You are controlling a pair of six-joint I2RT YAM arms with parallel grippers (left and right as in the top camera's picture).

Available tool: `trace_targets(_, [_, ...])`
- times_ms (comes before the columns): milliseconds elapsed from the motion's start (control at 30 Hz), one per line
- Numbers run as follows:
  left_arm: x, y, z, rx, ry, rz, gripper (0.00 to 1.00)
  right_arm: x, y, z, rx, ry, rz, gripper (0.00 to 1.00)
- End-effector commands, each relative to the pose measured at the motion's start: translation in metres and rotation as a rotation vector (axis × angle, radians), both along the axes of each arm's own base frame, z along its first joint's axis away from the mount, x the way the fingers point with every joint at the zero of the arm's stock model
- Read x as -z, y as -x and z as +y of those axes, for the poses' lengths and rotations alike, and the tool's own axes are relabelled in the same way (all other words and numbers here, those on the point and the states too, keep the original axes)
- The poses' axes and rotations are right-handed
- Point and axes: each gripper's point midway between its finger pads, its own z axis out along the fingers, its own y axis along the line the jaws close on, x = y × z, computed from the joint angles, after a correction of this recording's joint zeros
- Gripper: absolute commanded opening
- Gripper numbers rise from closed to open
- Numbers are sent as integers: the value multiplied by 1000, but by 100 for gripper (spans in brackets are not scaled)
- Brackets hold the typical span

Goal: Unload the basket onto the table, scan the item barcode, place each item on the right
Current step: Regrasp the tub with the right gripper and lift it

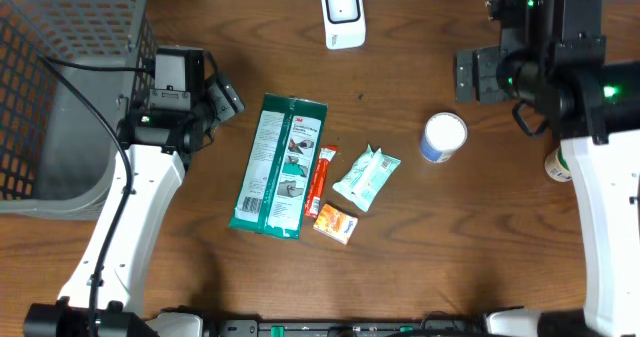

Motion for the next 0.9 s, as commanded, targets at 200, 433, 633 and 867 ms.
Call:
trace_targets(200, [-4, -1, 1, 11, -11, -9, 85, 114, -12, 7, -10, -6, 427, 99])
trace_targets(433, [-4, -1, 1, 11, -11, -9, 85, 190, -19, 5, 14, 22, 643, 99])
trace_targets(633, [-4, -1, 1, 11, -11, -9, 85, 232, -16, 2, 37, 34, 768, 99])
trace_targets(867, [-4, -1, 1, 11, -11, -9, 85, 254, -10, -2, 48, 41, 839, 99])
